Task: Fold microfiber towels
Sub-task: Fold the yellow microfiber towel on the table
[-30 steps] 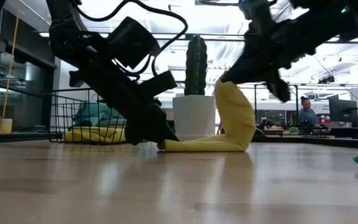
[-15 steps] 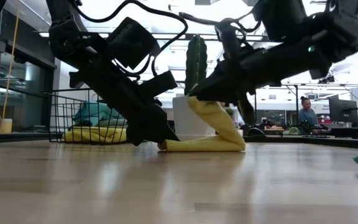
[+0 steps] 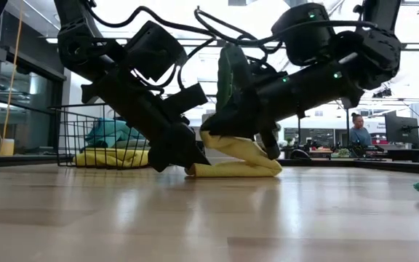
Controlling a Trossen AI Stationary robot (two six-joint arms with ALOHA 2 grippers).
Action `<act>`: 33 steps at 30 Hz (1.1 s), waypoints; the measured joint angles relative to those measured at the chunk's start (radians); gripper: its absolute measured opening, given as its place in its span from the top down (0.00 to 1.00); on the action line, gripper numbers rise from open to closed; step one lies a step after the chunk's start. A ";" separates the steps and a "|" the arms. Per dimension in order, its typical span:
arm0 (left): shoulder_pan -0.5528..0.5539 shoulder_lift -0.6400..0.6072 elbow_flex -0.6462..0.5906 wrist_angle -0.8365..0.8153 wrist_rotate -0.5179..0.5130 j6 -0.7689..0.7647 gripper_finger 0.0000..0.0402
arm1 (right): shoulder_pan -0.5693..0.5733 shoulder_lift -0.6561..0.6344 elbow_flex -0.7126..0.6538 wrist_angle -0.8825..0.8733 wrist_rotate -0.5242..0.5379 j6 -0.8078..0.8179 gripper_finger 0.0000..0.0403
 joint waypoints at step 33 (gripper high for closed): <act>-0.068 -0.196 0.000 -0.151 -0.035 -0.069 1.00 | -0.017 -0.329 -0.026 -0.457 0.013 -0.505 0.45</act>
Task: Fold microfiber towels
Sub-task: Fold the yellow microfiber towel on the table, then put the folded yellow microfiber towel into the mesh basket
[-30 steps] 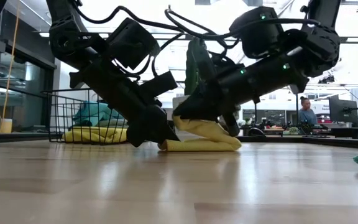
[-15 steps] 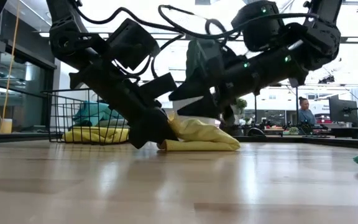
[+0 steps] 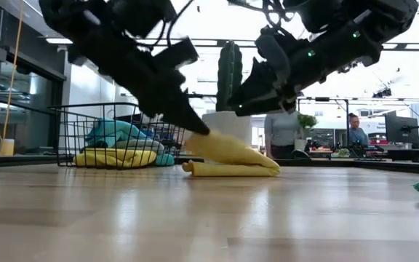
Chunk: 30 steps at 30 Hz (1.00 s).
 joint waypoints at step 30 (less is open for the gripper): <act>0.042 0.248 0.047 0.139 -0.179 -0.010 1.00 | -0.029 0.161 -0.001 -0.152 0.120 0.118 0.45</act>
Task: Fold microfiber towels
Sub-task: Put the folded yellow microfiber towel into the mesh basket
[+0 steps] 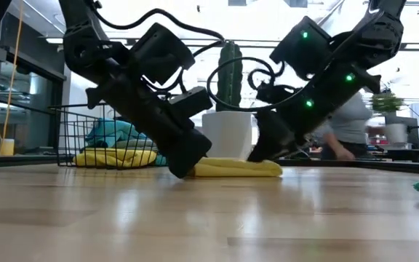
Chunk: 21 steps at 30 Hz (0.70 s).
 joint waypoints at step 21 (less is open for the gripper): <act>-0.038 -0.163 -0.004 -0.218 -0.052 0.063 1.00 | 0.073 -0.212 0.000 -0.245 0.118 -0.056 0.45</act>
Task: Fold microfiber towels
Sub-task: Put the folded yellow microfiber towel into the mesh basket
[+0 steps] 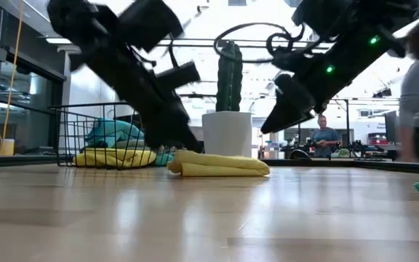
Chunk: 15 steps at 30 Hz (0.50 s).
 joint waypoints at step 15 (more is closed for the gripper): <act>-0.129 -0.074 0.057 0.020 -0.031 0.023 0.75 | 0.032 -0.032 0.000 -0.035 0.100 0.027 0.45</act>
